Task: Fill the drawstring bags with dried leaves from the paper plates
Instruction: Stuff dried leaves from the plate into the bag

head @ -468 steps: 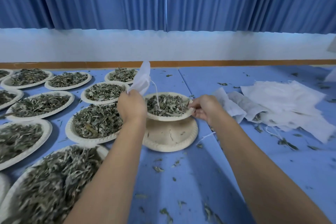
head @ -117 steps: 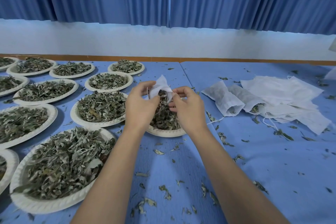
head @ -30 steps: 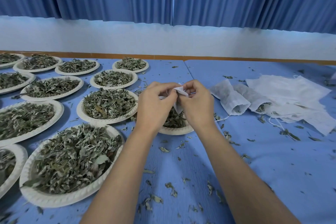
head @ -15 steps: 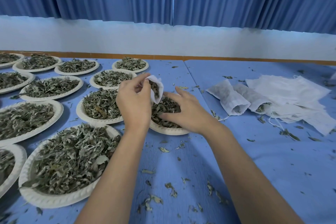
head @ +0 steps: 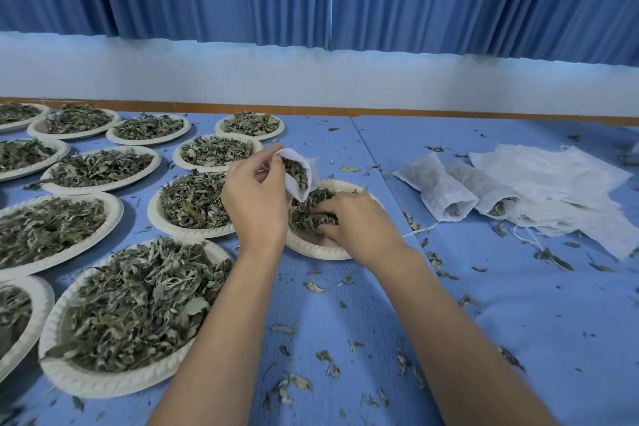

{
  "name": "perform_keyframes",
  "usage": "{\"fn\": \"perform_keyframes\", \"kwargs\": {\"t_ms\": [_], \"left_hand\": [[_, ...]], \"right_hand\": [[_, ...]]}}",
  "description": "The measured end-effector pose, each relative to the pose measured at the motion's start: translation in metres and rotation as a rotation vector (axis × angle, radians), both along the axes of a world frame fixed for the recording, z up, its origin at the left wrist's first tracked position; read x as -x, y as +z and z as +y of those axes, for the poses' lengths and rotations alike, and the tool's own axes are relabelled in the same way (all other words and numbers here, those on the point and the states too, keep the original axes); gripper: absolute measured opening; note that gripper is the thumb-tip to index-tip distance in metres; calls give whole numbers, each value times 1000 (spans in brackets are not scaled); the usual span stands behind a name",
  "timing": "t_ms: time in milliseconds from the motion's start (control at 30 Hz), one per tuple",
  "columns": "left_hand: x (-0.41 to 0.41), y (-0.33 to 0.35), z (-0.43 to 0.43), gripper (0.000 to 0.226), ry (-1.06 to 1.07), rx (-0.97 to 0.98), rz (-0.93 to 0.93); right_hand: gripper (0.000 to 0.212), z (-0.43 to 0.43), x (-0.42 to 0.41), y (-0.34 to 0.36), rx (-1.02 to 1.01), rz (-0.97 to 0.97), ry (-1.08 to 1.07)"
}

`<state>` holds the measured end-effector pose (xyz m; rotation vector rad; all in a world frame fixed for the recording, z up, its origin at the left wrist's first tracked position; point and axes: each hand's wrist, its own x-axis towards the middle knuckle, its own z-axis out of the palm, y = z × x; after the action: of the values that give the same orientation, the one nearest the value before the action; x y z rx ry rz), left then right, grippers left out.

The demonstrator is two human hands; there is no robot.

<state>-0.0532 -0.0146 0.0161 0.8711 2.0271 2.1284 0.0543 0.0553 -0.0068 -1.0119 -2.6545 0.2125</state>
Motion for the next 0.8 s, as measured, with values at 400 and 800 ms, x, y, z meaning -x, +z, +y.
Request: {"fn": "perform_keyframes", "kwargs": {"t_ms": [400,800], "left_hand": [[0,2,3,23,65,-71,-89],[2,2,22,25,68,-84,-156]], "right_hand": [[20,2,1,-4,219,507,-161],[11,6,-4,-3,420,769,-249]]}}
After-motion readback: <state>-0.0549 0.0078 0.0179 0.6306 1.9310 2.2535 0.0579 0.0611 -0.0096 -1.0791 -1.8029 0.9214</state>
